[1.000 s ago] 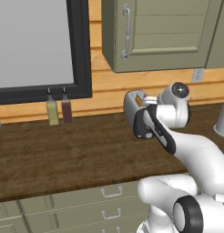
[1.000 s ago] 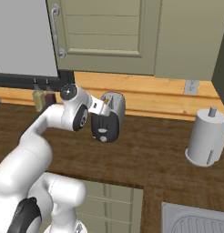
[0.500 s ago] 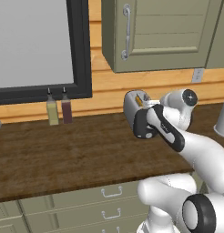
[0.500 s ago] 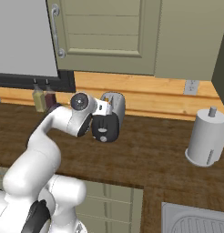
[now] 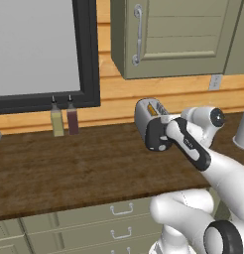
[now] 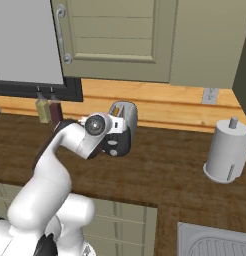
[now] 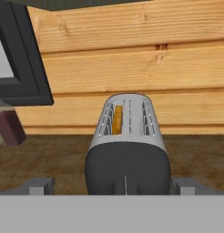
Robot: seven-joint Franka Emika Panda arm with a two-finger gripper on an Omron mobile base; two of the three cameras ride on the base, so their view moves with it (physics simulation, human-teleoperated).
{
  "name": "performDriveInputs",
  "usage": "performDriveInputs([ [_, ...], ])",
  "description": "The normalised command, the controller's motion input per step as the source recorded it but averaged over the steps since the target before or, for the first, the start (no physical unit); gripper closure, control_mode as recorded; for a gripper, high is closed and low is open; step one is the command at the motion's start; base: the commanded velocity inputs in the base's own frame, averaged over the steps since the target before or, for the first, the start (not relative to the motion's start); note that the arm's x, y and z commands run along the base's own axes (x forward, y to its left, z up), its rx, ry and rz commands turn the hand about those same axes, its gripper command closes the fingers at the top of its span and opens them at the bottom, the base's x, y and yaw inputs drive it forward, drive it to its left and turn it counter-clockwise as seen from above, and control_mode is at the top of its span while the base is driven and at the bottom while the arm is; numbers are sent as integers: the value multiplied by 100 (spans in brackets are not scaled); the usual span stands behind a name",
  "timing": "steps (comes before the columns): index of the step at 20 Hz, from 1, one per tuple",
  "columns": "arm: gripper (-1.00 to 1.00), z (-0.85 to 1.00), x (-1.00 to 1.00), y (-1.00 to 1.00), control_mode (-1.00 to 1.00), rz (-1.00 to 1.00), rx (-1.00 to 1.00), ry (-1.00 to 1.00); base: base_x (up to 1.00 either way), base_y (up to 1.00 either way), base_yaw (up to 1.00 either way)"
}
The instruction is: Start the toaster. Once the lever pops up, take the bread to the plate on the dining counter.
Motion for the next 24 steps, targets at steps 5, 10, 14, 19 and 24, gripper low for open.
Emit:
performDriveInputs([
  [5, -100, -12, -19, -2, -100, 0, 0, -5, 0, 0, 0],
  [10, -100, 0, -2, 0, -100, 0, 0, 0, 0, 0, 0],
  [14, -100, 0, 0, 0, -100, 0, 0, 0, 0, 0, 0],
  [19, -100, 0, 0, 0, -100, 0, 0, 0, 0, 0, 0],
  [24, -100, 0, 0, 0, -100, 0, 0, 0, 0, 0, 0],
])
